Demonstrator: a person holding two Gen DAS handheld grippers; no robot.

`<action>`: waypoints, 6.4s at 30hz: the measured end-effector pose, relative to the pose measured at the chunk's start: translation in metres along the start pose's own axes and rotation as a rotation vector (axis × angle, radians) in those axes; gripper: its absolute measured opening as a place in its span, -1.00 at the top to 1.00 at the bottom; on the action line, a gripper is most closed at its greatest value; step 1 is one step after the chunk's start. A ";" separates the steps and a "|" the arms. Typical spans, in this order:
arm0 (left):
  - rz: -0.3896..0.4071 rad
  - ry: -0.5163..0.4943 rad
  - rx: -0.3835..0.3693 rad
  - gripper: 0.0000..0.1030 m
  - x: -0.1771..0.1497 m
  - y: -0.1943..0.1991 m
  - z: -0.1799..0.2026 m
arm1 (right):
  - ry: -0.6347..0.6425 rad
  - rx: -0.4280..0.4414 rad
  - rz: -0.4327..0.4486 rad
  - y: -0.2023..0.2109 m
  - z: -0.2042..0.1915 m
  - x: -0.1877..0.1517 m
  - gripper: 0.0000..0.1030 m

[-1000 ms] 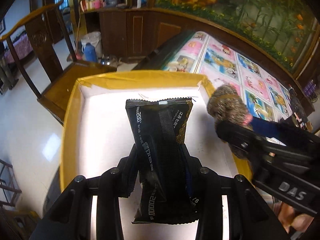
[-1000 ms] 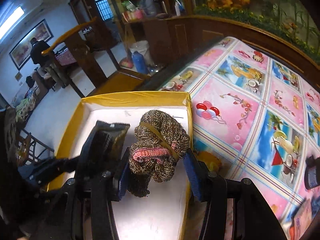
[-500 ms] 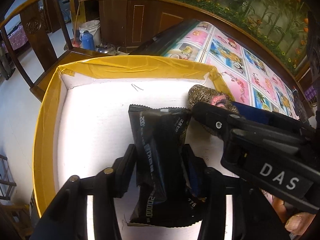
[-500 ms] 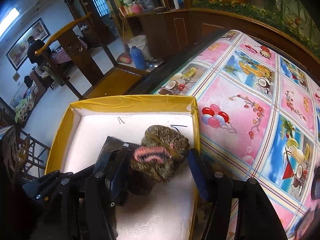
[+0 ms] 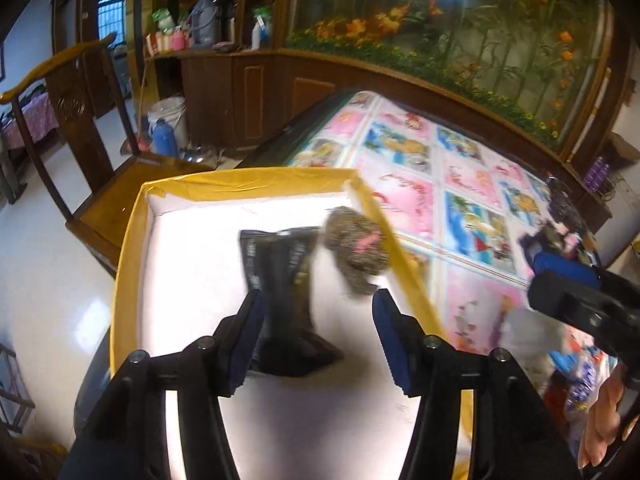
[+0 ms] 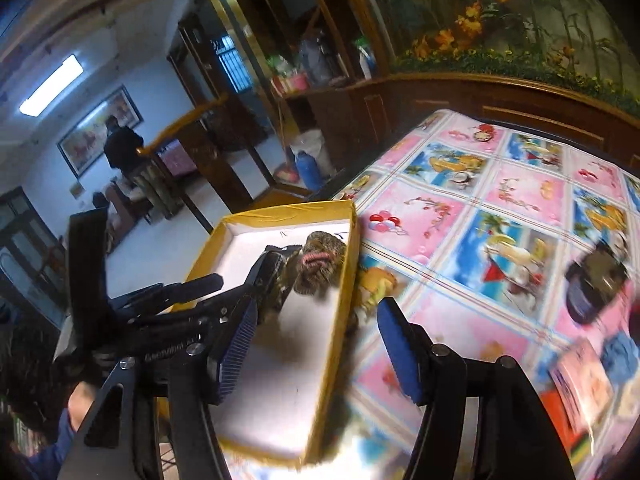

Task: Organize soft objects
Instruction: 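Grasp the blue-patterned plastic bag with the left tool while the right tool returns to the table, then grasp the white cloth with the right tool, then carry the plastic bag into the yellow box with the left tool while the right tool drops the cloth, then grasp the red mesh bag with the left tool while the right tool reaches the blue sock bundle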

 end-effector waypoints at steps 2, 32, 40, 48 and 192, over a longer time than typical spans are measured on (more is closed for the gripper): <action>0.030 -0.025 -0.023 -0.08 -0.002 0.013 0.019 | -0.016 0.015 0.030 0.035 0.019 -0.012 -0.32; -0.105 -0.456 -0.380 -0.47 -0.028 -0.028 0.294 | -0.475 0.033 0.270 0.199 0.237 -0.073 -0.53; -0.090 -0.438 -0.369 -0.53 -0.004 -0.024 0.307 | -0.501 0.065 0.287 0.207 0.236 -0.075 -0.53; -0.143 -0.375 -0.382 -0.55 0.021 -0.051 0.322 | -0.534 0.080 0.297 0.212 0.242 -0.076 -0.53; 0.078 -0.413 -0.384 -0.68 -0.062 0.037 0.221 | -0.426 -0.110 0.259 0.185 0.241 -0.078 0.19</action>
Point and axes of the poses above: each gripper's, at about its wrist camera, not at the fingertips, and y roughly against the way its jaws point, z to its right, x to its top, the point moved 1 cm from there along -y, roughly the way its jaws point, and after that the axes turned 15 degrees about -y, right-handed, at the moved point
